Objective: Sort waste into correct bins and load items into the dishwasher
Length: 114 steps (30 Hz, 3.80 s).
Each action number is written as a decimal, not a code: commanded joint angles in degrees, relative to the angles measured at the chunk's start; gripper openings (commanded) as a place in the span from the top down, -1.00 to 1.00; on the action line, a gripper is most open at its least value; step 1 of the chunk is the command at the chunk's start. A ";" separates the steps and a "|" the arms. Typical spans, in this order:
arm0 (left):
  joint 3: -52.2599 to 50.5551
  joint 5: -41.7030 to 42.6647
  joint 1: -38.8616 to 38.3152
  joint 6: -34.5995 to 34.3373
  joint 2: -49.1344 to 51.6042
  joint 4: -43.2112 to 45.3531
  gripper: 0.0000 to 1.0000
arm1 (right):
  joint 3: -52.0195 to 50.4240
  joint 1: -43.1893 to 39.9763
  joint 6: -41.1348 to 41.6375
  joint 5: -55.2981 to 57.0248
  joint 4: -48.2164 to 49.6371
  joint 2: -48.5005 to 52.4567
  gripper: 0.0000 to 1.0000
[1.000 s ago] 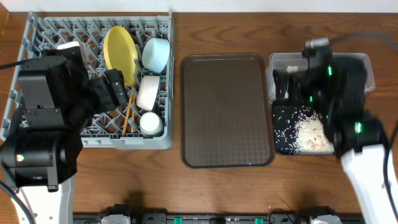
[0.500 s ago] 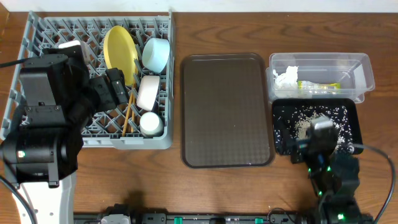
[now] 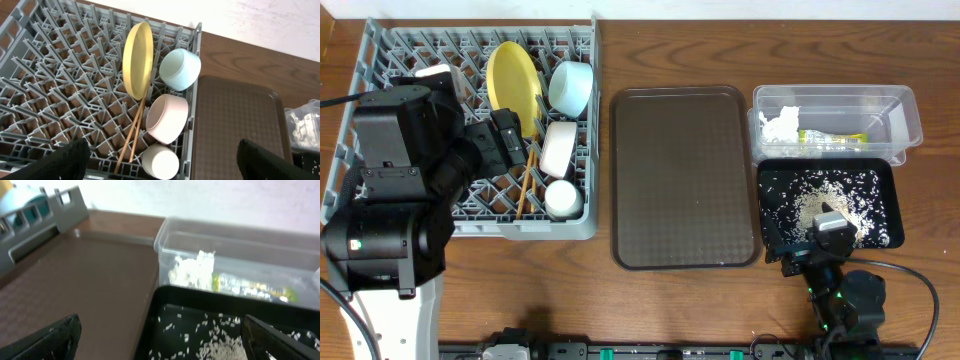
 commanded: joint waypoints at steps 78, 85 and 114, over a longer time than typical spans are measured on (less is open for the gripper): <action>-82.27 -3.34 5.29 1.88 -63.93 54.47 -0.89 | -3.65 -0.20 -0.02 -0.72 6.10 -6.03 -0.99; -85.72 -4.00 5.29 3.63 -65.16 56.06 -0.89 | -3.65 -0.20 -0.02 -0.72 6.08 -6.03 -0.98; -89.22 -4.17 5.07 5.51 -64.98 55.60 -0.89 | -3.65 -0.20 -0.02 -0.72 6.10 -6.03 -0.99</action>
